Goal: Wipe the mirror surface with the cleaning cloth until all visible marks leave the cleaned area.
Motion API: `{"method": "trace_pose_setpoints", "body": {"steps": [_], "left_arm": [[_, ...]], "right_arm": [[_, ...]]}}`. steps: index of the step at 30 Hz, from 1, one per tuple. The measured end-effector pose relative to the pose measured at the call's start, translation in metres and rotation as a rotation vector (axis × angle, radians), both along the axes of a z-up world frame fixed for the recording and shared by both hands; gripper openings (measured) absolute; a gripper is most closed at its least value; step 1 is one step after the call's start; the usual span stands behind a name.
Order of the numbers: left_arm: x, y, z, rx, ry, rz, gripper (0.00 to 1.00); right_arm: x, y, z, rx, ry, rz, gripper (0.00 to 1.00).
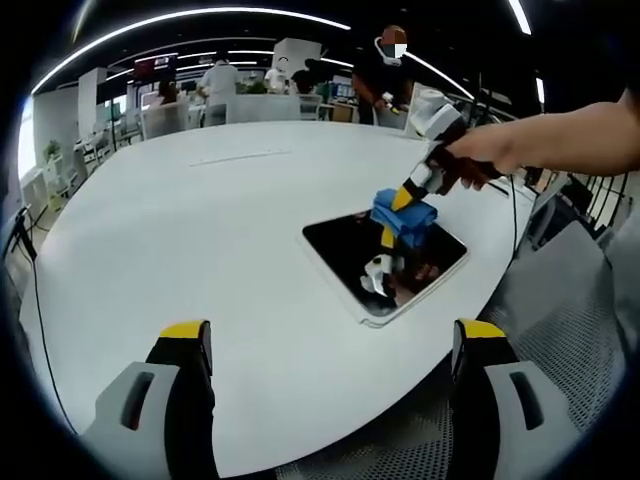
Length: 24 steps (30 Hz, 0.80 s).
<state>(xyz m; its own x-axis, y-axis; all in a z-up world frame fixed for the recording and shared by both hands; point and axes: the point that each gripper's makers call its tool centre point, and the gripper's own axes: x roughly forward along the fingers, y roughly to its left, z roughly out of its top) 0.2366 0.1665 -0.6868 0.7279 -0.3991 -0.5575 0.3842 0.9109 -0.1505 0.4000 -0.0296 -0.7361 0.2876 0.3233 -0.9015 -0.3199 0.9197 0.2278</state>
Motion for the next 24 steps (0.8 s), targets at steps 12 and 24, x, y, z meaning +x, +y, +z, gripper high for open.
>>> {"method": "trace_pose_setpoints", "body": {"steps": [12,24], "left_arm": [[-0.001,-0.002,0.001,0.001,0.004,-0.007,0.99],[-0.002,0.001,-0.001,0.018,0.012,-0.003,0.99]], "right_arm": [[-0.013,0.038,0.006,0.021,0.001,0.041,0.02],[-0.013,0.071,0.003,0.057,0.025,0.061,0.02]]}}
